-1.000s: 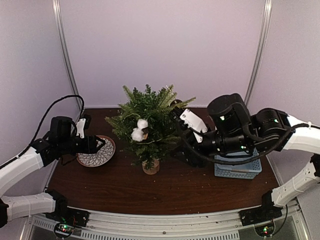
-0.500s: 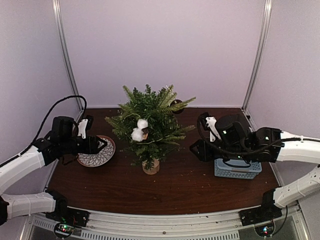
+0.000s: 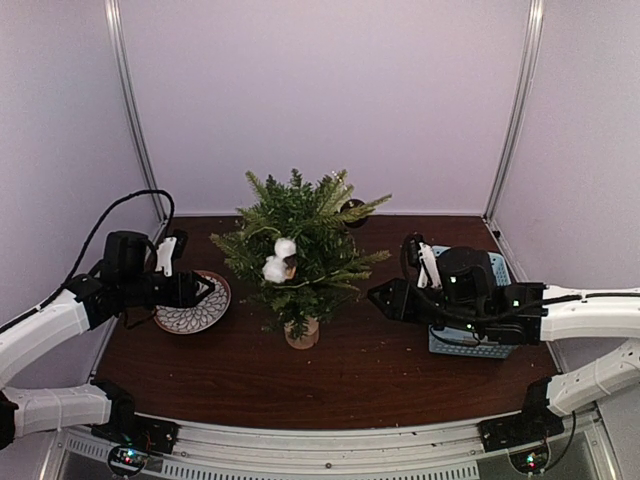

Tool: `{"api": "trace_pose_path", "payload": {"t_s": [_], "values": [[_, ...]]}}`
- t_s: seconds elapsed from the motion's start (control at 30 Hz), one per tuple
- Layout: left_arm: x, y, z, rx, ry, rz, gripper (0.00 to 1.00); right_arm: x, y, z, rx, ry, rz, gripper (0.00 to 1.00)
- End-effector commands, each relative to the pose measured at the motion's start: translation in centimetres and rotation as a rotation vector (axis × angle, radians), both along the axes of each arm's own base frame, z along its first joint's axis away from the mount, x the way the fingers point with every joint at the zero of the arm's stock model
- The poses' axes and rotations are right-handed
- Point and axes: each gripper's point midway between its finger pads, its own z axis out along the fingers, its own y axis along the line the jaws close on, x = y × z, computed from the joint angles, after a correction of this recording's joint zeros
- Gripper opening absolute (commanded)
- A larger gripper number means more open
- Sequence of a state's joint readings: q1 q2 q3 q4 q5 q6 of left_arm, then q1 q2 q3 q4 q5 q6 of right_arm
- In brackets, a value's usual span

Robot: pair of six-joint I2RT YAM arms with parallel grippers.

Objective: Decorate the small christmas tree

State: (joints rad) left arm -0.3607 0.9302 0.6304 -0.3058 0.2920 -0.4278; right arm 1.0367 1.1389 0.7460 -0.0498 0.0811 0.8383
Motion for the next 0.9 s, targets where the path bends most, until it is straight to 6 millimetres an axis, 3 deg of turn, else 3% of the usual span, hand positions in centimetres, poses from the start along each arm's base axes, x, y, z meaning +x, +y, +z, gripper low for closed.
{"api": "trace_pose_path", "payload": {"t_s": [0.0, 0.5, 0.67, 0.87], "values": [[0.5, -0.2, 1.3, -0.008, -0.036, -0.015, 0.52, 0.2, 1.7, 1.7, 0.145, 0.0, 0.035, 0.36], [0.6, -0.2, 1.4, 0.0, -0.039, -0.013, 0.52, 1.2, 2.6, -0.2, 0.184, 0.061, 0.042, 0.26], [0.6, -0.2, 1.3, 0.001, -0.04, -0.012, 0.52, 1.3, 1.8, -0.4, 0.175, 0.07, 0.021, 0.44], [0.6, -0.3, 1.0, -0.003, -0.029, -0.015, 0.52, 0.9, 1.9, -1.0, 0.179, 0.093, 0.034, 0.38]]}}
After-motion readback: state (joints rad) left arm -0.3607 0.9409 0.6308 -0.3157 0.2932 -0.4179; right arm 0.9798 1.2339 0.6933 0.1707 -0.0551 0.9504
